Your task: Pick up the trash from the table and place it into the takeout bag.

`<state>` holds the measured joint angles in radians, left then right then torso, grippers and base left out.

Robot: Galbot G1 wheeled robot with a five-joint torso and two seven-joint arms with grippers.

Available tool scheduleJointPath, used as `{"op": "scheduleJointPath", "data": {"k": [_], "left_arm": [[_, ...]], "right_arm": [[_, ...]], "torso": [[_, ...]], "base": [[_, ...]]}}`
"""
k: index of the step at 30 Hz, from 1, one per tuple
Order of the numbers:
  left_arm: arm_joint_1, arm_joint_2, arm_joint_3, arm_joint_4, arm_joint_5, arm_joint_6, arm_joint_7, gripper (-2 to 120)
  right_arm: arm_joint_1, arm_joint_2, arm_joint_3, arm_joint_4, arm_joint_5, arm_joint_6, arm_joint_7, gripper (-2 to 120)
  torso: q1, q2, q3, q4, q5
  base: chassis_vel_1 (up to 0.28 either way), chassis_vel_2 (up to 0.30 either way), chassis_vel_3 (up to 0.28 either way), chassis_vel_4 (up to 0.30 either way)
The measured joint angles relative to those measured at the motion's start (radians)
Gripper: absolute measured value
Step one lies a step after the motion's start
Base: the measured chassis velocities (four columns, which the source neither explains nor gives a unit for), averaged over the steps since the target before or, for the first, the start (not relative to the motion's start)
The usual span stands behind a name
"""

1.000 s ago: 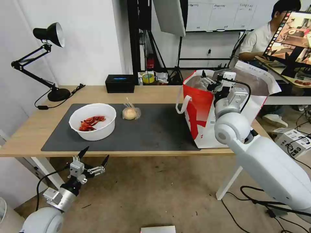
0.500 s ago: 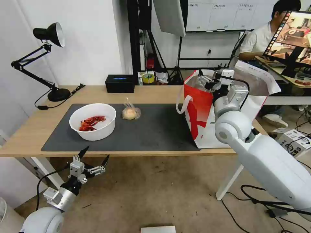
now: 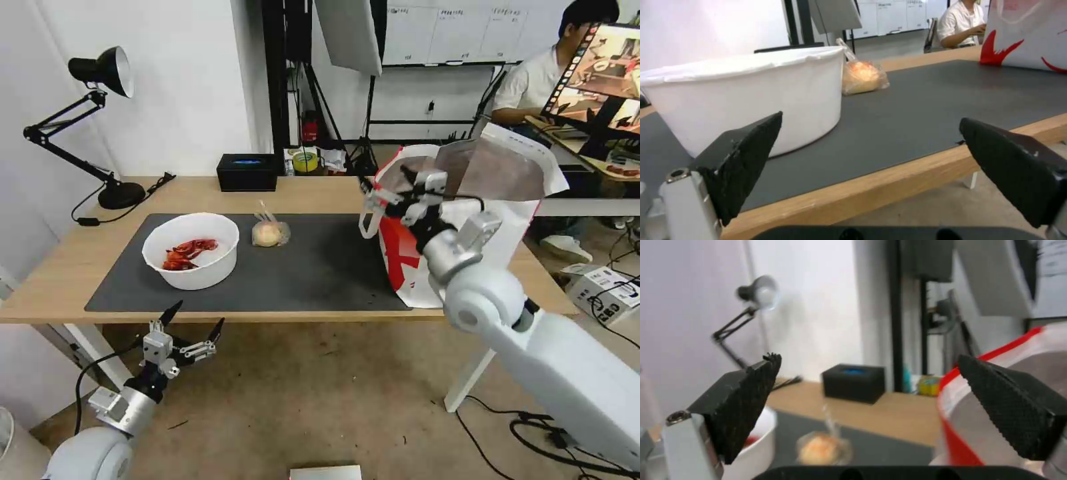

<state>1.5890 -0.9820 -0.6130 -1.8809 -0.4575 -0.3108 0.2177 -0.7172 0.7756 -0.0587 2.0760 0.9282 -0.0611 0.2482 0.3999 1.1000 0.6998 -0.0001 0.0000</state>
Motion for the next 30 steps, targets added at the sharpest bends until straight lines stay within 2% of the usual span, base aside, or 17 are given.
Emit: {"op": "scheduleJointPath", "data": {"k": [9, 22, 30], "left_arm": [[-0.002, -0.006, 0.005, 0.000, 0.000, 0.000, 0.000, 100], [0.001, -0.006, -0.003, -0.006, 0.000, 0.000, 0.000, 100], [0.013, -0.025, -0.003, -0.015, 0.005, -0.002, 0.001, 100]], "right_arm": [[-0.033, -0.007, 0.017, 0.000, -0.066, 0.071, -0.049, 100], [-0.095, -0.014, 0.041, 0.025, -0.110, 0.092, -0.100, 100], [-0.098, -0.023, 0.062, 0.036, -0.184, 0.145, -0.101, 100]], "torso": [[0.000, 0.000, 0.000, 0.0001, 0.0000], [0.000, 0.000, 0.000, 0.0001, 0.0000], [0.000, 0.000, 0.000, 0.0001, 0.0000]], "base": [[0.000, 0.000, 0.000, 0.000], [0.000, 0.000, 0.000, 0.000], [0.000, 0.000, 0.000, 0.000]]}}
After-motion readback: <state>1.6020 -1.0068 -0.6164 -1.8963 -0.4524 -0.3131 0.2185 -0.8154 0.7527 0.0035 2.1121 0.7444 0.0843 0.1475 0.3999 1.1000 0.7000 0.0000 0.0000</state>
